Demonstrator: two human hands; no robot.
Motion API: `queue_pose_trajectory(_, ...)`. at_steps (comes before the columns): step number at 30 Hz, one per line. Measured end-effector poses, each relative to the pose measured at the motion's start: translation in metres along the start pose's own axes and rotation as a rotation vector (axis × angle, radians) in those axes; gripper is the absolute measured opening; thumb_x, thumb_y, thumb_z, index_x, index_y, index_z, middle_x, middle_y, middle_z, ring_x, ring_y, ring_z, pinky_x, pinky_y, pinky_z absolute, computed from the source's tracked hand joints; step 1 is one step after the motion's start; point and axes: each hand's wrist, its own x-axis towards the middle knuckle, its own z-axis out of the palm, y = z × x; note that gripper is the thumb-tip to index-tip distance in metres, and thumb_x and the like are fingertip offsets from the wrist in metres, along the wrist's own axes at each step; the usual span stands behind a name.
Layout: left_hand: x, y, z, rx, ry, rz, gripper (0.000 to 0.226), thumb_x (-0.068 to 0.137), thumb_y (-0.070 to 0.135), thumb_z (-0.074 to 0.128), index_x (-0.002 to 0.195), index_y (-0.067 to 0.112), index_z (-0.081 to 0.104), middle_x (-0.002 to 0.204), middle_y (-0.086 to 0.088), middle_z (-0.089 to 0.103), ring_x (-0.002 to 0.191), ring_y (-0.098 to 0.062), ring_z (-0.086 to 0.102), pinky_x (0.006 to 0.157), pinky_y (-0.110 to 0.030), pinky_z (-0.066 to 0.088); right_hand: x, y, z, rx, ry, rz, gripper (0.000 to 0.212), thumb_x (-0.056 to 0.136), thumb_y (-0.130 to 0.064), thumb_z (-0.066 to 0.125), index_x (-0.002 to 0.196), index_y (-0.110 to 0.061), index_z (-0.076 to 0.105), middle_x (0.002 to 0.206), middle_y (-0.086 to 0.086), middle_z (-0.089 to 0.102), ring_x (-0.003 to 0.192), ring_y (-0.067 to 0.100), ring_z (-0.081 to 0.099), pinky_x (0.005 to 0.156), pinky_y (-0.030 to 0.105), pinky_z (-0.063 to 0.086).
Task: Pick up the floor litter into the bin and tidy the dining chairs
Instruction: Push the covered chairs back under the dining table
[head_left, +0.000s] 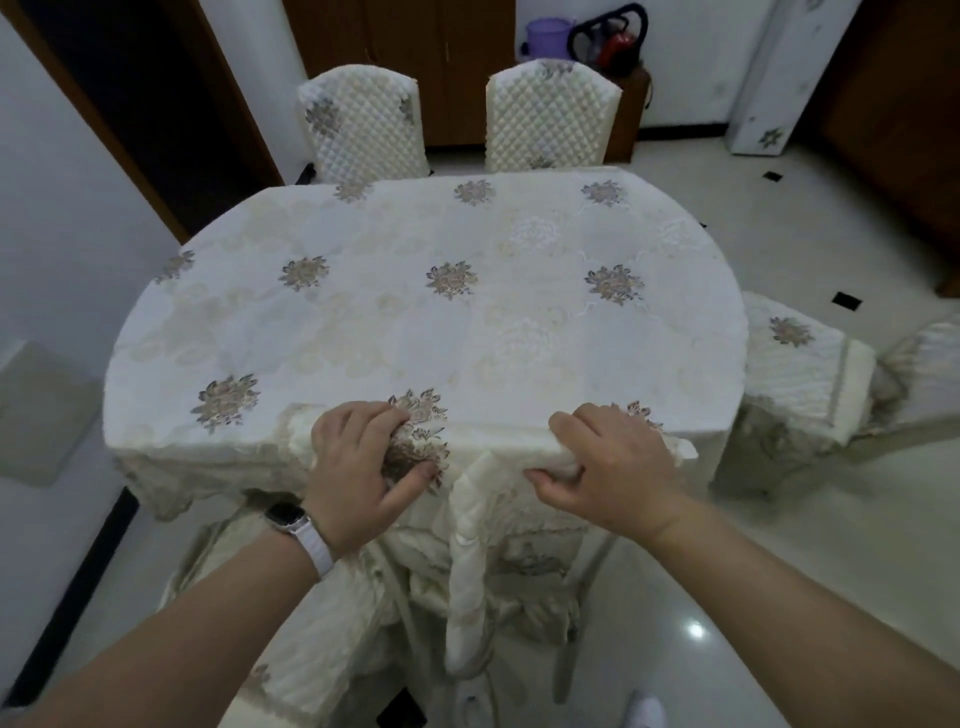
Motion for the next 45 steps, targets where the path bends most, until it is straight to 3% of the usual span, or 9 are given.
queue_pose_trajectory(10, -0.004, -0.034, -0.009, -0.049, -0.029, 0.136, 0.058, 0.094, 0.065, 0.042, 0.119, 0.014, 0.054, 0.110, -0.009, 0.062, 0.105, -0.026, 0.052, 0.095, -0.044, 0.036, -0.003, -0.031, 0.012, -0.123, 0.063, 0.063, 0.038, 0.069, -0.047, 0.067, 0.074, -0.010, 0.064, 0.063, 0.003, 0.050, 0.054, 0.023, 0.050, 0.045, 0.030, 0.039)
queue_pose_trajectory(16, -0.011, -0.047, -0.007, -0.023, -0.009, 0.027, 0.061, 0.091, 0.069, 0.040, 0.122, 0.017, 0.051, 0.105, -0.009, 0.062, 0.102, -0.023, 0.050, 0.091, -0.038, 0.035, -0.002, -0.023, 0.015, -0.111, 0.067, 0.050, 0.038, 0.070, -0.048, 0.065, 0.073, -0.010, 0.064, 0.061, 0.003, 0.050, 0.052, 0.023, 0.050, 0.042, 0.032, 0.042)
queue_pose_trajectory(26, -0.042, -0.006, 0.015, -0.064, 0.032, -0.007, 0.053, 0.089, 0.061, 0.050, 0.119, 0.017, 0.052, 0.106, -0.010, 0.062, 0.098, -0.027, 0.053, 0.089, -0.042, 0.038, -0.022, 0.019, 0.006, -0.057, -0.020, -0.024, 0.042, 0.062, -0.047, 0.069, 0.071, -0.006, 0.065, 0.063, 0.007, 0.053, 0.053, 0.026, 0.051, 0.045, 0.032, 0.044)
queue_pose_trajectory(32, -0.024, -0.009, 0.026, -0.031, 0.064, -0.081, 0.053, 0.086, 0.062, 0.052, 0.115, 0.018, 0.052, 0.104, -0.012, 0.062, 0.099, -0.030, 0.053, 0.089, -0.046, 0.038, -0.006, 0.030, 0.007, -0.040, -0.056, -0.007, 0.042, 0.065, -0.046, 0.069, 0.070, -0.006, 0.059, 0.060, 0.005, 0.045, 0.049, 0.024, 0.042, 0.040, 0.026, 0.035)
queue_pose_trajectory(35, -0.016, -0.020, 0.027, -0.024, 0.079, -0.085, 0.054, 0.087, 0.065, 0.050, 0.113, 0.018, 0.051, 0.103, -0.013, 0.061, 0.099, -0.028, 0.050, 0.088, -0.044, 0.036, -0.001, 0.024, 0.012, -0.046, -0.030, 0.014, 0.041, 0.067, -0.047, 0.069, 0.071, -0.007, 0.058, 0.061, 0.005, 0.044, 0.050, 0.023, 0.041, 0.042, 0.025, 0.031)
queue_pose_trajectory(38, -0.008, -0.036, 0.023, -0.045, 0.062, -0.074, 0.049, 0.079, 0.053, 0.056, 0.111, 0.016, 0.049, 0.102, -0.016, 0.059, 0.099, -0.027, 0.046, 0.087, -0.044, 0.036, 0.000, 0.006, 0.021, -0.059, 0.003, 0.041, 0.041, 0.068, -0.047, 0.070, 0.071, -0.008, 0.057, 0.060, 0.004, 0.044, 0.050, 0.022, 0.041, 0.046, 0.024, 0.027)
queue_pose_trajectory(45, -0.007, -0.082, 0.013, -0.055, 0.006, -0.007, 0.049, 0.080, 0.048, 0.057, 0.113, 0.012, 0.048, 0.104, -0.020, 0.058, 0.100, -0.031, 0.049, 0.090, -0.044, 0.036, 0.001, -0.039, 0.045, -0.125, 0.060, 0.088, 0.036, 0.074, -0.046, 0.064, 0.072, -0.010, 0.061, 0.062, 0.005, 0.048, 0.053, 0.025, 0.048, 0.044, 0.032, 0.039)
